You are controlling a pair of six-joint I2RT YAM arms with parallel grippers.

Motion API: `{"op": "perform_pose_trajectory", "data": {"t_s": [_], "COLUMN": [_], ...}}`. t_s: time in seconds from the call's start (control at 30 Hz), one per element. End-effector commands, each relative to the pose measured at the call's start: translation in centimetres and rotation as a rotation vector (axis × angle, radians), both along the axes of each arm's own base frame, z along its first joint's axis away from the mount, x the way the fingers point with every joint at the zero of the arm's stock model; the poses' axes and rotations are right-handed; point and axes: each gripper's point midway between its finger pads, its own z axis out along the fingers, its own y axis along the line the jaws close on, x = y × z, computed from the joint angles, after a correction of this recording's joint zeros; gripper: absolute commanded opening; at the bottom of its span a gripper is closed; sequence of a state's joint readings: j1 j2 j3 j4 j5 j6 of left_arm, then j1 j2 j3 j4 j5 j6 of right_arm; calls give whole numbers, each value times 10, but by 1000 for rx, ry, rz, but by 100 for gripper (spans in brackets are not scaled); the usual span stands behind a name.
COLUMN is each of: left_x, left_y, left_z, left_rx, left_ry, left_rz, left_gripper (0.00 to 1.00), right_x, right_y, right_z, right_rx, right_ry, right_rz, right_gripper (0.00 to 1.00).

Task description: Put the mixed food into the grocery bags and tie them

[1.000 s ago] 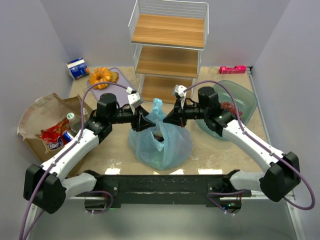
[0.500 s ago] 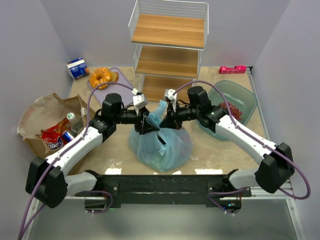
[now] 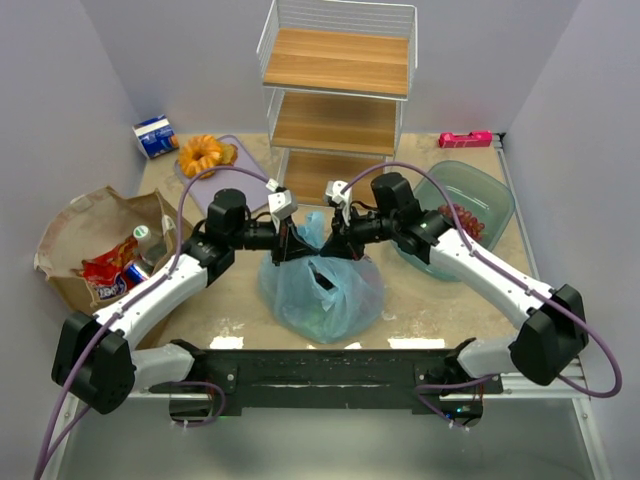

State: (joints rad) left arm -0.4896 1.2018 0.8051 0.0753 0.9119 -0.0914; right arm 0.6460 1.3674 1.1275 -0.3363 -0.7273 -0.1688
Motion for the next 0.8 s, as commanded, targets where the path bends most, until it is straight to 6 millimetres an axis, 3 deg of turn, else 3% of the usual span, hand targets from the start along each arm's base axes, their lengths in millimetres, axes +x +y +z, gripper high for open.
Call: {"op": "perform_pose_trajectory", "data": {"t_s": [0.0,0.07,0.13,0.2,0.33,0.43,0.6,0.77], "left_x": [-1,-3,-5,-9,-21,-26,-30,-33], "left_y": [-3,-2,-2,-2,-8,-10,-10,-12], "left_z": [12,13,13,16,16,16,17,17], "left_rx": [-41,-44,-47,-53,-60,-61,-66,-68], "left_ry": [-62,-72,-80,-97,-112,-117,-128,-133], "left_rz": [-14,-13,-18,-28,-76,-97,-114,-129], "left_gripper": [0,0,0,0,0,0,0,0], "right_x": [-2,-3,-5,-4,12,17,35,32], "right_y": [-5,-10,-13,-17,-28,-22,-12,-2], "right_z": [16,20,34,34,60,70,63,55], "right_rx": [10,28,84,119,267,340,349,397], "right_ry": [-45,-61,-76,-27,96,142,171,235], "right_rz": [-24,-57,-88,-135,-187,-200,-210,-157], "right_gripper": [18,40,53,72,88,93,93,88]}}
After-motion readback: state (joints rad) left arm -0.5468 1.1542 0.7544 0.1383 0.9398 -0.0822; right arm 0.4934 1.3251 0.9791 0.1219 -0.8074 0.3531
